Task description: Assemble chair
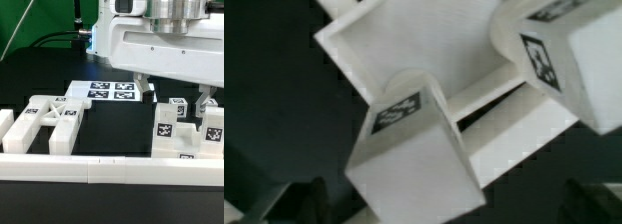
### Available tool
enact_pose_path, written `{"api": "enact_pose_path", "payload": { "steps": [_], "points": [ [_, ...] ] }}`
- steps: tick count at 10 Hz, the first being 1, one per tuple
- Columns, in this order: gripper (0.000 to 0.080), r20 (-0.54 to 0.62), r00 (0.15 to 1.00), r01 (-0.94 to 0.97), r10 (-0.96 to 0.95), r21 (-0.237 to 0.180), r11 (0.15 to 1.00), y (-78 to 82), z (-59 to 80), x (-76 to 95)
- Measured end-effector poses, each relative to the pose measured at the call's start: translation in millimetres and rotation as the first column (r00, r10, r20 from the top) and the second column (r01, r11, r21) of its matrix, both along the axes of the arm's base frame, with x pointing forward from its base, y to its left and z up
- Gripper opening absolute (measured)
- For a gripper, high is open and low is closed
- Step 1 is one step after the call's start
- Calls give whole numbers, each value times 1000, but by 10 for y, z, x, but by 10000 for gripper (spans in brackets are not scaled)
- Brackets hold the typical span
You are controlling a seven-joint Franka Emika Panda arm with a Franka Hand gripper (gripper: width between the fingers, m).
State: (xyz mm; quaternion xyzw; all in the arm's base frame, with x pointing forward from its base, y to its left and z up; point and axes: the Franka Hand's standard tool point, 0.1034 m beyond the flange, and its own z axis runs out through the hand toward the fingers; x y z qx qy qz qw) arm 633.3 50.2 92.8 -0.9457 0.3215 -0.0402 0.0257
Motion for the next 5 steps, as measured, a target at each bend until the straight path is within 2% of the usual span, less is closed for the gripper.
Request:
{"api": "enact_pose_path", "payload": {
  "steps": [2, 5],
  "points": [
    [649, 9, 1000, -5, 5, 6, 1000, 61, 75, -3],
    [649, 22, 1000, -16, 16, 13, 1000, 142, 158, -113]
  ]
}}
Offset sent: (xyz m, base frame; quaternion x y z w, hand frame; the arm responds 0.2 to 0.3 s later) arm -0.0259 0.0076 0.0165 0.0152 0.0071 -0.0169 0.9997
